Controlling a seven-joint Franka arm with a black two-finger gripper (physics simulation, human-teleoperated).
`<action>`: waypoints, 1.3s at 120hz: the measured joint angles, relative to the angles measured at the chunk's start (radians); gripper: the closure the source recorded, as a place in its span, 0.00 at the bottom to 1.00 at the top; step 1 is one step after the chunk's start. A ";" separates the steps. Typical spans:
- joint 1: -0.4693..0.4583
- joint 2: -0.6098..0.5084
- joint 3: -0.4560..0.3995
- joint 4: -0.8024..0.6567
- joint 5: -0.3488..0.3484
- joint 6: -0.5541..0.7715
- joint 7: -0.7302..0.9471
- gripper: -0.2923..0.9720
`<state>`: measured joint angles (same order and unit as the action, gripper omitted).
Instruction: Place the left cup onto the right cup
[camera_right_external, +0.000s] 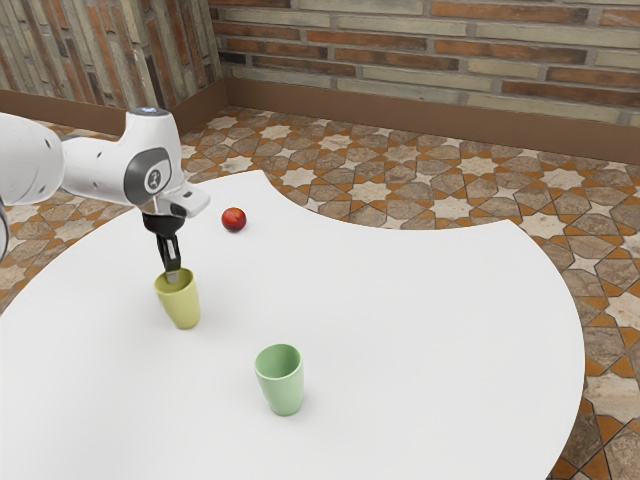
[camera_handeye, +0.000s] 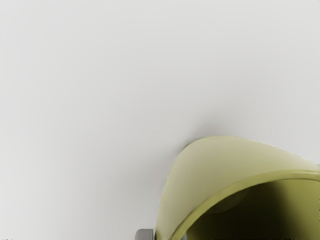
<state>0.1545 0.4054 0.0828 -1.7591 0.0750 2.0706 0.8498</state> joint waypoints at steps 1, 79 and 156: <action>0.000 -0.002 0.000 0.000 0.000 0.000 -0.001 0.84; -0.272 -0.164 -0.004 0.019 0.019 -0.027 -0.085 0.85; -0.432 -0.185 -0.088 0.045 0.066 -0.110 -0.208 0.85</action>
<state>-0.2772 0.2207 -0.0050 -1.7138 0.1409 1.9610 0.6417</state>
